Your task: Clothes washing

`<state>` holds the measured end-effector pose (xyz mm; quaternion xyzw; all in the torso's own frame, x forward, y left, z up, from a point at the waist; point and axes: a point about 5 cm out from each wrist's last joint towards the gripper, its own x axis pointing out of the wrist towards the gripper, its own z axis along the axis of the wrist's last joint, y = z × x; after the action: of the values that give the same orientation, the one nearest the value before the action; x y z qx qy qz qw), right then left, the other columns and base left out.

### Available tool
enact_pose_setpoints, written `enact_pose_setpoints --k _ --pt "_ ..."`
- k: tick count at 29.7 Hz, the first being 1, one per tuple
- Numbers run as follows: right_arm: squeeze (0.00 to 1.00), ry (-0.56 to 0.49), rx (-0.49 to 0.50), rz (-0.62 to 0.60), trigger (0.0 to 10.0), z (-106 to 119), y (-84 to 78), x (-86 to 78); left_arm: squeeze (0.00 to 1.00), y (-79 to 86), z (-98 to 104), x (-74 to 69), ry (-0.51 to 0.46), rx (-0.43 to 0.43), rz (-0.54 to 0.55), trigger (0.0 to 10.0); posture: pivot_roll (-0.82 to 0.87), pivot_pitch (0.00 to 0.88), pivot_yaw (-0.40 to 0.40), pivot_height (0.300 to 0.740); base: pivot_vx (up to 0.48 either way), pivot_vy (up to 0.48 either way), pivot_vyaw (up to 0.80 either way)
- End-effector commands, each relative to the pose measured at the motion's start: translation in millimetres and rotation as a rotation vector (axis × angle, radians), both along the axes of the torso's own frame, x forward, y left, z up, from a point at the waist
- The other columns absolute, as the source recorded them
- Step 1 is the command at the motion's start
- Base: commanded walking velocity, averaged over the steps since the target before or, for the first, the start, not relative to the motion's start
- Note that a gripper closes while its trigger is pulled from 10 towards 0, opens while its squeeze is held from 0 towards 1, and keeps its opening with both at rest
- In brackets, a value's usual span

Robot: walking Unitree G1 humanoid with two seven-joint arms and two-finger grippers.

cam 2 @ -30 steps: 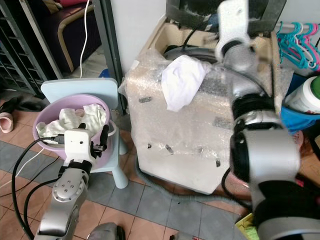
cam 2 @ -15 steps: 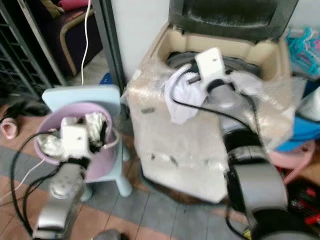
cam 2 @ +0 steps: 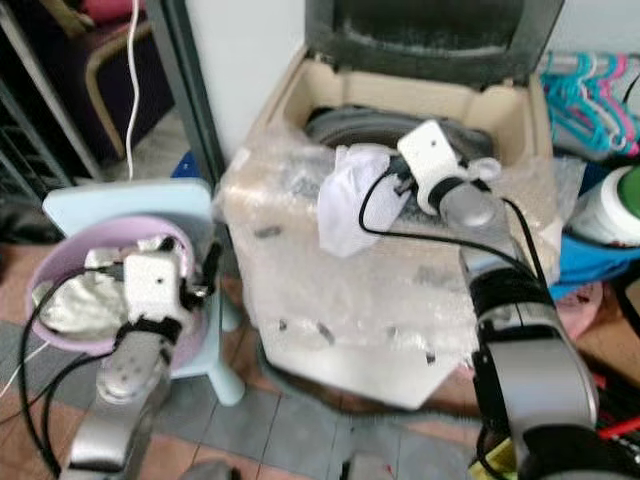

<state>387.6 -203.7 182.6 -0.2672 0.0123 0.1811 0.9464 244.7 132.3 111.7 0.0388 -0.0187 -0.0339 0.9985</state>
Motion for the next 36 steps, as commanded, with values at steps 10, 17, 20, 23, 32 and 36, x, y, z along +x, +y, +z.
enact_pose_setpoints --k 10,17,20,23,32,36 --pt "1.00 0.105 0.045 0.312 10.0 6.1 4.8 -10.7 0.00 -4.8 0.2 -1.2 0.003 -0.004 -0.011 10.0 0.04 0.006 0.009 0.740 0.000 0.000 0.00" --pt "1.00 0.317 -0.034 0.342 10.0 -38.5 5.5 -21.2 0.00 -4.5 -0.4 -2.6 0.008 -0.002 -0.012 10.0 0.05 0.013 0.011 0.740 0.000 0.000 0.00" --pt "1.00 0.304 -0.057 0.240 10.0 -40.4 1.3 -16.1 0.00 -4.8 -1.1 -3.2 0.011 -0.001 -0.015 10.0 0.05 0.015 0.012 0.740 0.000 0.000 0.00" --pt "1.00 0.275 -0.026 0.135 10.0 -35.8 -2.9 -9.8 0.00 -4.9 -1.3 -3.4 0.012 0.001 -0.015 10.0 0.05 0.015 0.012 0.740 0.000 0.000 0.00" --pt "1.00 0.104 0.086 -0.241 10.0 -9.9 -26.3 6.5 0.00 -3.5 -2.5 -3.8 0.019 0.010 -0.005 10.0 0.06 0.017 0.009 0.740 0.000 0.000 0.00" --pt "1.00 -0.051 0.177 -0.430 10.0 15.1 -42.6 11.0 0.00 -2.0 -3.6 -4.2 0.026 0.015 0.004 10.0 0.06 0.017 0.009 0.740 0.000 0.000 0.00"
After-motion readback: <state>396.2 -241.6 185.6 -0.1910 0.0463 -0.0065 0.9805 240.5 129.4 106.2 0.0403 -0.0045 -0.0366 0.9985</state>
